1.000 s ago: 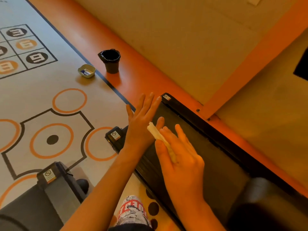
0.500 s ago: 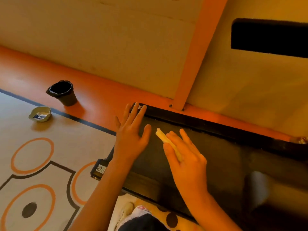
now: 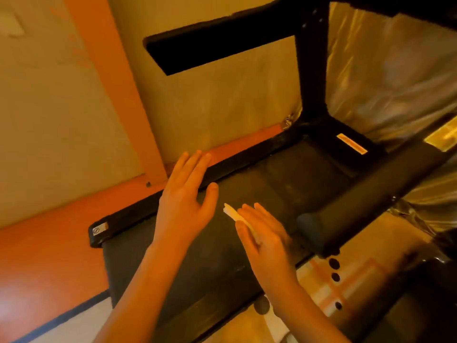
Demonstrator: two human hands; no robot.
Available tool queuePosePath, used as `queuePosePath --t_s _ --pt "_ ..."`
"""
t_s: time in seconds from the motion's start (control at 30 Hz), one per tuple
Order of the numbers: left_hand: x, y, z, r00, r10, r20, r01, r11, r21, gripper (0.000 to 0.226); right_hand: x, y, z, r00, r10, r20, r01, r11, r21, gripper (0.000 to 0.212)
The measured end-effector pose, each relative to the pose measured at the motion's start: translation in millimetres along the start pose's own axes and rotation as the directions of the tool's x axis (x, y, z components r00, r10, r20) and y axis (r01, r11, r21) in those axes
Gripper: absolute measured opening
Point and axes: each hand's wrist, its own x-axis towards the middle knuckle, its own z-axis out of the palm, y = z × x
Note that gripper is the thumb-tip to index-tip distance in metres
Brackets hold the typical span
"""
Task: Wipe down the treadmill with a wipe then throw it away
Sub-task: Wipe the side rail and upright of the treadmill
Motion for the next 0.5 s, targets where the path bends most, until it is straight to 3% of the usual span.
queuePosePath --t_s 0.07,0.2,0.33,0.43,0.5 --pt "13 22 18 0.993 0.115 0.037 -0.115 0.993 -0.015 0.055 -7 10 -14 0.995 0.1 0.005 -0.1 0.995 0.007 0.04" --pt "31 63 48 0.963 0.255 0.086 -0.244 0.962 -0.119 0.053 -32 22 -22 0.997 -0.005 -0.076 -0.008 0.985 -0.173 0.03" --pt "44 97 63 0.928 0.362 0.092 -0.342 0.923 -0.179 0.052 -47 27 -35 0.996 0.019 -0.09 -0.042 0.966 -0.256 0.029" --pt "53 116 65 0.89 0.445 0.101 -0.421 0.886 -0.196 0.051 -57 34 -53 0.989 -0.003 -0.15 -0.05 0.935 -0.35 0.034" --pt "59 128 63 0.873 0.477 0.104 -0.452 0.87 -0.199 0.052 -63 40 -67 0.992 -0.02 -0.126 -0.023 0.945 -0.325 0.043"
